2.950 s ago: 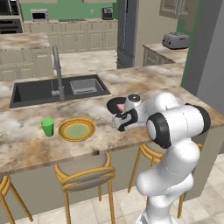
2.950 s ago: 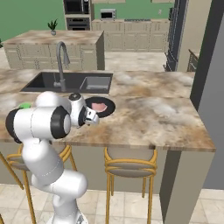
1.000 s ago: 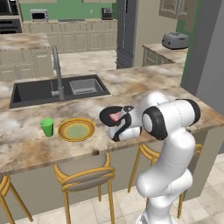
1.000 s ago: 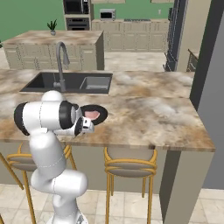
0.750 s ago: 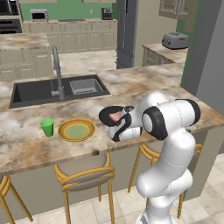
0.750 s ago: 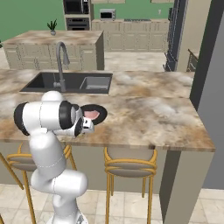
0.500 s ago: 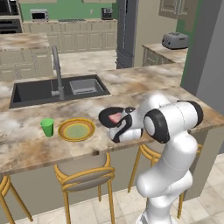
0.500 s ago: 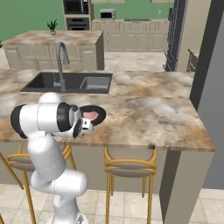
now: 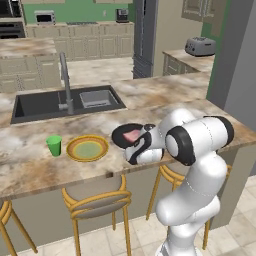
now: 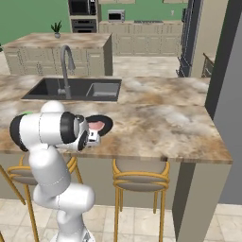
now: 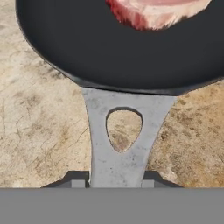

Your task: Pick up the pan with the steak in it and place it on the dining table. Then place the steak on the plate.

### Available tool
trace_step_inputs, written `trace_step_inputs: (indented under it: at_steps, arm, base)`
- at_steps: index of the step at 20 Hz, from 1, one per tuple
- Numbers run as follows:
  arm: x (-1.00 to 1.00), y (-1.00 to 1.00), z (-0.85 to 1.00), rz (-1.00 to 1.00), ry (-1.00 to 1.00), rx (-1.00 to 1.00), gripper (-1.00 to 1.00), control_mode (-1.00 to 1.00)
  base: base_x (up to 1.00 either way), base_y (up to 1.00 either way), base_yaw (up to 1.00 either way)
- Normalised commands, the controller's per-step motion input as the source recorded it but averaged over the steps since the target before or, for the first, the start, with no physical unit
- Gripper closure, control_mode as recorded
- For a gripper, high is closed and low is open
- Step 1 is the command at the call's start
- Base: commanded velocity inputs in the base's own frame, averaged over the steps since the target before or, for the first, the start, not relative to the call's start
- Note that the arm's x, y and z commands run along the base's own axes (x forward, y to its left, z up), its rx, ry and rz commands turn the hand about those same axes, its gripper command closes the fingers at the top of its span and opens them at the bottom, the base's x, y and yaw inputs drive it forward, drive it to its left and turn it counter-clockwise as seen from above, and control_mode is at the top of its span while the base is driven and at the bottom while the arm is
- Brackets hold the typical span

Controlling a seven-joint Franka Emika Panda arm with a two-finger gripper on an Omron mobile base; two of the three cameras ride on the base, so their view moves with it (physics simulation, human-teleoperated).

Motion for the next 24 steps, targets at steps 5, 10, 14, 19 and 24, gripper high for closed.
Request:
trace_step_inputs:
  at_steps: [5, 10, 14, 19, 24]
  arm:
    - [0.0, -0.01, 0.11, 0.0, 0.0, 0.02, -1.0, -1.0]
    - [0.07, 0.0, 0.19, -0.01, 0.02, 0.0, -1.0, -1.0]
    - [0.14, 0.0, 0.31, -0.03, 0.07, 0.0, -1.0, -1.0]
    - [0.24, 0.0, 0.33, -0.03, 0.1, 0.0, -1.0, -1.0]
    - [0.6, 0.01, 0.19, -0.03, 0.14, 0.0, -1.0, -1.0]
  base:
    - [0.0, 0.0, 0.0]
    - [0.0, 0.0, 0.0]
    - [0.0, 0.0, 0.0]
    - [0.0, 0.0, 0.0]
    - [0.0, 0.0, 0.0]
